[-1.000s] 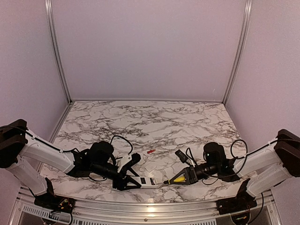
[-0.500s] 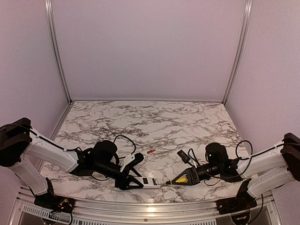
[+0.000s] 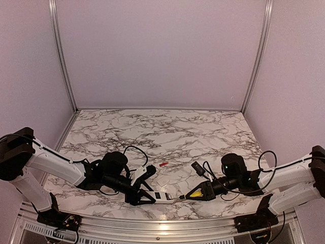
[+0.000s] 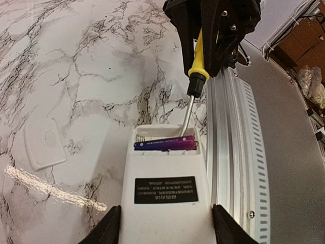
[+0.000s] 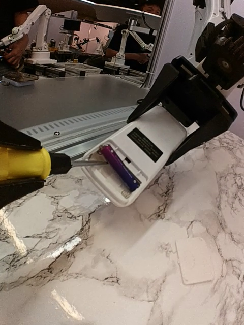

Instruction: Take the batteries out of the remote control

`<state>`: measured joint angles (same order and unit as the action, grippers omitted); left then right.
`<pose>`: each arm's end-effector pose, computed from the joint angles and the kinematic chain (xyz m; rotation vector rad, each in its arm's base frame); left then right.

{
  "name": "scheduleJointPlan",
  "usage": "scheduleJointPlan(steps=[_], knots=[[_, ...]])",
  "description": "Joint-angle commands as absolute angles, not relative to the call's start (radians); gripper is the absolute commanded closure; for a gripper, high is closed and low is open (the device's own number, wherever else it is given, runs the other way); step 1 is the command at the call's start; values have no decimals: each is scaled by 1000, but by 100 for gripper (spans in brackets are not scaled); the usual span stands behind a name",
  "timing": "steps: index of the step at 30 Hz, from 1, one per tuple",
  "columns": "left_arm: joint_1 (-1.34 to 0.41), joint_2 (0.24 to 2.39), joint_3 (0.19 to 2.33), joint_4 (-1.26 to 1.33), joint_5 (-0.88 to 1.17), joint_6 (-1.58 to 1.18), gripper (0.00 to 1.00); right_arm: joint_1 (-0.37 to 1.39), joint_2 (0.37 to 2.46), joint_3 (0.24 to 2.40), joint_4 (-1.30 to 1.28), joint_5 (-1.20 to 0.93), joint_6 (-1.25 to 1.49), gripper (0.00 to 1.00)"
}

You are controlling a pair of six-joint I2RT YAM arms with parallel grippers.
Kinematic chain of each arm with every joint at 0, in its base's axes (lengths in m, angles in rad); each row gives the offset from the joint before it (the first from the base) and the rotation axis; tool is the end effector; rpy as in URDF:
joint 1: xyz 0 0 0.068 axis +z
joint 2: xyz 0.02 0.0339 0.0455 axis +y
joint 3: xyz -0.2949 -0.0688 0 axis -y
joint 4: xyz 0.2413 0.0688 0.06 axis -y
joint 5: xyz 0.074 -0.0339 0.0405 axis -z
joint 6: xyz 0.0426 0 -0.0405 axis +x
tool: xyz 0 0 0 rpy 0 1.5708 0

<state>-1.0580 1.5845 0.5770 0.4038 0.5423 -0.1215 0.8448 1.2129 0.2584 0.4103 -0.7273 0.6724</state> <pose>0.1254 -0.2675 0.1737 1.3575 1.9290 -1.2209 0.1087 0.1651 0.1727 -0.7133 2.3264 1.5797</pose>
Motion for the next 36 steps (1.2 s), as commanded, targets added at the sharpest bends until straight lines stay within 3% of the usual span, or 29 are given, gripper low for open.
scheduleJointPlan(steps=[1,16,36], knots=[[-1071,1597,601,390,639,-117,100,841,1250,318,471,-662,655,100],[-1071,1609,609,375,661,-114,100,865,1407,377,512,-669,645,100],[-1068,1651,664,295,710,-100,100,865,1197,492,222,-450,545,100]])
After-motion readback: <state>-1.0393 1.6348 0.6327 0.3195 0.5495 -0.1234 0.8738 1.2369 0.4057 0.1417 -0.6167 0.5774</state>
